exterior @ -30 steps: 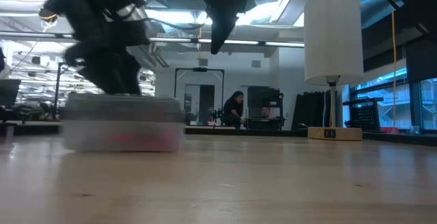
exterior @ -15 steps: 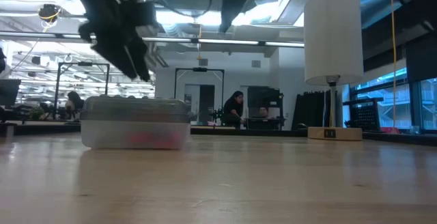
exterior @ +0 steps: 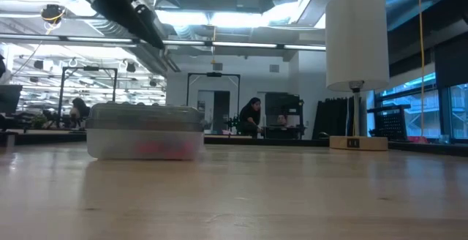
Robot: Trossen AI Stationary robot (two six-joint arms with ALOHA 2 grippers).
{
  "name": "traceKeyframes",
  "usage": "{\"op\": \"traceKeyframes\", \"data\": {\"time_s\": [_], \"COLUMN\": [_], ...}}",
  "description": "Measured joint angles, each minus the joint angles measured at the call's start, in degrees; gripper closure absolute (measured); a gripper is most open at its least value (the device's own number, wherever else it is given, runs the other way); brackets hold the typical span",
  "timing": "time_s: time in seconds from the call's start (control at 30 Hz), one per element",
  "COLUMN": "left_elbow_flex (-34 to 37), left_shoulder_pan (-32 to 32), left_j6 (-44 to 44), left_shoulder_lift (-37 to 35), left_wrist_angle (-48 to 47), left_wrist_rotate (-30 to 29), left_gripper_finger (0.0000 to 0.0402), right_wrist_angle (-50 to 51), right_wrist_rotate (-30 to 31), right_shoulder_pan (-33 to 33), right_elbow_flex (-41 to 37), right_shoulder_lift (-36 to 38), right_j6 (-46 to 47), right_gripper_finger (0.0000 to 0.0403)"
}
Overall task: Pack school essentials
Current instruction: Return to Home Position
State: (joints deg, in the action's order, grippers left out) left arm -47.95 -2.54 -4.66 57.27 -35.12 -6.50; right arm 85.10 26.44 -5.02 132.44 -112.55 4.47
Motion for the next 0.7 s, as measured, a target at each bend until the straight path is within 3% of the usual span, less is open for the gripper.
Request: {"op": "traceKeyframes", "data": {"time_s": [0.13, 0.37, 0.7], "left_elbow_flex": [0.0, 0.0, 0.0], "left_shoulder_pan": [0.8, 2.2, 2.1], "left_j6": [1.9, 3.0, 3.0], "left_shoulder_lift": [0.2, 1.1, 1.0], "left_wrist_angle": [0.2, -0.2, -1.1], "left_wrist_rotate": [-0.5, -8.6, -12.6], "left_gripper_finger": [0.0008, 0.0022, 0.0137], "right_wrist_angle": [0.7, 3.2, 4.9], "right_wrist_rotate": [2.5, 5.3, 8.8], "right_shoulder_pan": [-1.1, -3.0, -5.8], "right_elbow_flex": [0.0, 0.0, -2.2], "right_shoulder_lift": [0.8, 2.4, 10.6], "right_j6": [0.9, 2.4, 7.7], "right_gripper_finger": [0.0397, 0.0397, 0.0401]}}
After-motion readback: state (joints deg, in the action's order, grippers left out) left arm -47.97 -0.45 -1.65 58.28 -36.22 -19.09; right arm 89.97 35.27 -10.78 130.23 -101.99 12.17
